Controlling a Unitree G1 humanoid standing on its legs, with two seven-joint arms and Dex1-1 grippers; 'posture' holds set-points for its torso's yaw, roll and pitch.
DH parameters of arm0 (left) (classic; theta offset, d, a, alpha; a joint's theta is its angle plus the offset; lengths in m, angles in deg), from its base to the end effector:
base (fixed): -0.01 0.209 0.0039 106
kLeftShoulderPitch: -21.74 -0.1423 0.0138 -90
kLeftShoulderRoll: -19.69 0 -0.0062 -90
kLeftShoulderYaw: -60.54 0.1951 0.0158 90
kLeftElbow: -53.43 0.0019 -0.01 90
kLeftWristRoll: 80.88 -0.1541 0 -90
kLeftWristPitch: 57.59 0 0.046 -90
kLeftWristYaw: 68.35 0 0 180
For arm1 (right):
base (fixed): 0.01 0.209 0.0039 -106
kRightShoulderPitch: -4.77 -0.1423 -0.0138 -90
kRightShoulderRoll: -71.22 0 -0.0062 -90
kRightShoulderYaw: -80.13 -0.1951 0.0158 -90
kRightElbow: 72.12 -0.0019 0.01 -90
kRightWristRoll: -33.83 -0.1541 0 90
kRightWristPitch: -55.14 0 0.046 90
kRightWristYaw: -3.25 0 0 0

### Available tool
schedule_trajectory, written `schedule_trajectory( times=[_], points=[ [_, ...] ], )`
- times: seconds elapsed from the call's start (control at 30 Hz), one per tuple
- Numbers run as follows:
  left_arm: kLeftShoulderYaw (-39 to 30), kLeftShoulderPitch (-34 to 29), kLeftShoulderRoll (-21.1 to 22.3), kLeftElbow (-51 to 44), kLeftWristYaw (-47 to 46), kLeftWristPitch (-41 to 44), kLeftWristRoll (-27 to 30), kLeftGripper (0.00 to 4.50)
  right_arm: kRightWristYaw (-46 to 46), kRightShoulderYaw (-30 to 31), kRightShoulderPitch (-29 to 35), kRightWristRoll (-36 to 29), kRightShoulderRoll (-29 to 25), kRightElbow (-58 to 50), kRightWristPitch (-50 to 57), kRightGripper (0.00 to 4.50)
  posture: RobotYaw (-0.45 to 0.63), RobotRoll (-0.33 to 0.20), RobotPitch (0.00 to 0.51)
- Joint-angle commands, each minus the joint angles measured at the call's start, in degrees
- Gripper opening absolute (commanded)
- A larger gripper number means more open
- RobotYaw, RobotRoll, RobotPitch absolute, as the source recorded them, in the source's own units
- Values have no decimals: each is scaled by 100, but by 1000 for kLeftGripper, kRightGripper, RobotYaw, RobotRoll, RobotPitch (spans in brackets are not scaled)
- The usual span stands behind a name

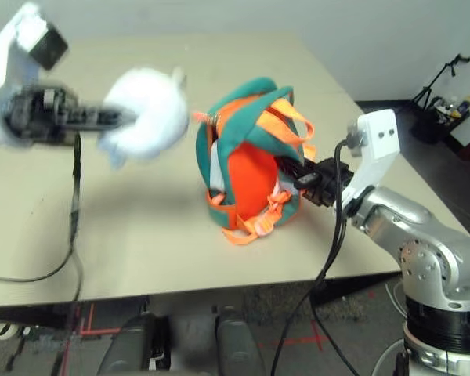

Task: Put the pencil case into the backpack and zip it.

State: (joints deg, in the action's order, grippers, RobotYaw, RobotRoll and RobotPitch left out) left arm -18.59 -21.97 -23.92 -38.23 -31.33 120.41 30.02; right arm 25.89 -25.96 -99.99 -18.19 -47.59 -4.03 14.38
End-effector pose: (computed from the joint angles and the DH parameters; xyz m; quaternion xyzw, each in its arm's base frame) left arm 0.2514 0.2249 0.2583 -0.2091 0.4044 -0.6669 0.5899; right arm 0.2289 -0.2611 0.2030 0.0113 0.0751 0.2880 0.9546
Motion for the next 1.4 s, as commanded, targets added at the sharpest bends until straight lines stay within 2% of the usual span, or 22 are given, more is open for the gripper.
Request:
schedule_trajectory(
  times=[0.03,0.17,0.27,0.33,0.47,0.57,0.63,0.73,0.8,0.97,1.13,1.17,1.27,1.4],
  points=[
    [396,-313,640,-909,683,-323,210,397,-258,-16,105,437,-34,597,261,241,6,0,102],
    [575,-743,1040,-1520,329,-758,210,397,-217,18,48,475,-35,657,258,241,7,0,109],
    [747,-1004,1040,-1697,-106,-986,210,397,-221,36,14,482,0,662,277,241,3,0,114],
    [811,-1084,787,-1621,-797,-1301,184,397,-227,36,0,475,29,666,293,241,2,0,115],
    [825,-1037,-1,-1166,-1968,-1768,-287,397,-206,42,-32,528,66,696,293,240,0,0,117],
    [787,-1004,-767,-898,-2559,-1971,-971,397,-196,44,-76,583,115,729,297,240,1,0,121],
    [812,-1070,-1063,-938,-2571,-1859,-1408,397,-191,47,-83,615,146,730,303,240,-3,0,123],
    [745,-1163,-1308,-1056,-2473,-1613,-1547,397,-191,29,-87,630,170,725,326,240,-5,0,123],
    [685,-1195,-1385,-1153,-2400,-1474,-1448,397,-184,20,-93,636,166,739,331,240,-6,0,126],
    [659,-1344,-1225,-1669,-1966,-1126,-905,397,-161,10,-70,662,165,777,326,240,-4,0,130],
    [815,-1479,-1337,-1811,-2061,-1195,-868,397,-139,51,-103,722,206,840,307,240,1,0,134],
    [874,-1491,-1366,-1833,-2045,-1126,-1052,397,-126,58,-113,741,212,858,299,240,1,0,134],
    [1334,-1478,-1429,-1987,-1641,-1081,-2620,397,-116,98,-178,784,256,910,294,240,7,0,138],
    [1571,-1482,-1843,-1449,-1231,-1328,-3733,397,-110,119,-197,829,313,936,285,240,5,0,143]
  ],
)
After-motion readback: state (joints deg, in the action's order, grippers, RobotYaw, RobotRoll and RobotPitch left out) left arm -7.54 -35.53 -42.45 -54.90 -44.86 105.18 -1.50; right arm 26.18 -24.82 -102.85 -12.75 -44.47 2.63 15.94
